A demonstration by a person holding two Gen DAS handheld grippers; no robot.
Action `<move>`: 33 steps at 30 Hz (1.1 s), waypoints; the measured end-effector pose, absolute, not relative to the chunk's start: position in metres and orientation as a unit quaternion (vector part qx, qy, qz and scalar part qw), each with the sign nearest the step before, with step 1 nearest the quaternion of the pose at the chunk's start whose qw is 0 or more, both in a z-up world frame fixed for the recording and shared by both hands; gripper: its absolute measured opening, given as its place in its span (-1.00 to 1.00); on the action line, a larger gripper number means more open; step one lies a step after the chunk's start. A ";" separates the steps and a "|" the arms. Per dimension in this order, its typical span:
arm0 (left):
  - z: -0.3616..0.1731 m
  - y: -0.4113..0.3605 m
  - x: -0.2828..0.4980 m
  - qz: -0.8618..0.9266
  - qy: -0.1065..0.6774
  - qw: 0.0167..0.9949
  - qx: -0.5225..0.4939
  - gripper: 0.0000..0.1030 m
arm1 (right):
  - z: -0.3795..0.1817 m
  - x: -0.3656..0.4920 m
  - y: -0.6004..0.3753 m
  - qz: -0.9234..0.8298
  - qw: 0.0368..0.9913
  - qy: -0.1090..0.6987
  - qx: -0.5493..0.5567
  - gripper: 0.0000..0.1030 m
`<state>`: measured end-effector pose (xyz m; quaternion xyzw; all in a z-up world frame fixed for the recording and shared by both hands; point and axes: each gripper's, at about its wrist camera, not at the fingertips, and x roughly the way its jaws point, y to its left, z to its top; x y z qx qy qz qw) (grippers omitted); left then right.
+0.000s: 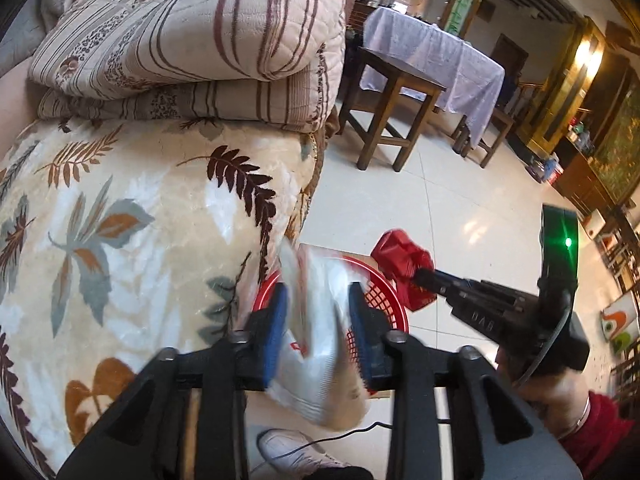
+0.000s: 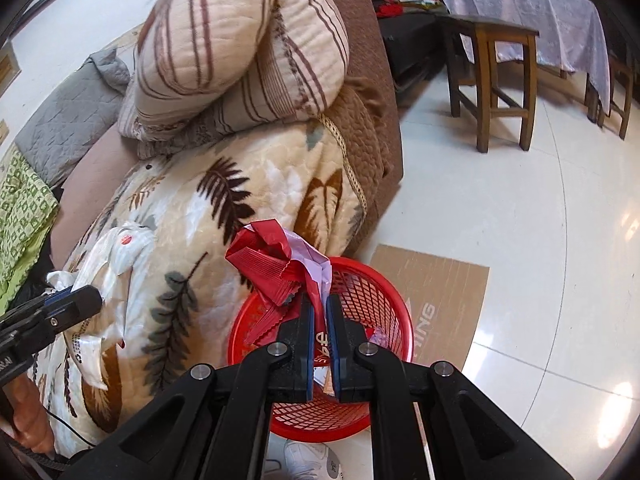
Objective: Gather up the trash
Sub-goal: 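Carry the white packet and red bag to the wastebasket and open both tools, then grasp the blue-and-white medicine box with the left tool while the right tool grasps the white glove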
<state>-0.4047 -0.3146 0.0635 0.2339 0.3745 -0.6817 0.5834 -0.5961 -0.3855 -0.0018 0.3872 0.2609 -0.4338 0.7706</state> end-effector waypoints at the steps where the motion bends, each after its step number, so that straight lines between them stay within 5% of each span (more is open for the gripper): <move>1: 0.064 -0.316 -0.405 -0.682 0.378 0.583 0.230 -0.17 | -0.004 -0.596 -0.387 -0.441 0.765 0.265 0.386 -0.82; 4: 0.068 -0.315 -0.404 -0.686 0.385 0.579 0.216 -0.17 | -0.009 -0.601 -0.392 -0.449 0.756 0.268 0.394 -0.24; 5: 0.069 -0.312 -0.402 -0.685 0.385 0.580 0.212 -0.17 | -0.009 -0.603 -0.391 -0.448 0.757 0.262 0.397 -0.21; 20: 0.091 -0.224 -0.295 -0.579 0.390 0.699 0.156 -0.07 | 0.031 -0.549 -0.359 -0.385 0.815 0.287 0.324 -0.12; 33: 0.082 -0.102 -0.110 -0.322 0.453 0.831 0.006 -0.07 | 0.083 -0.430 -0.323 -0.264 0.878 0.307 0.255 -0.12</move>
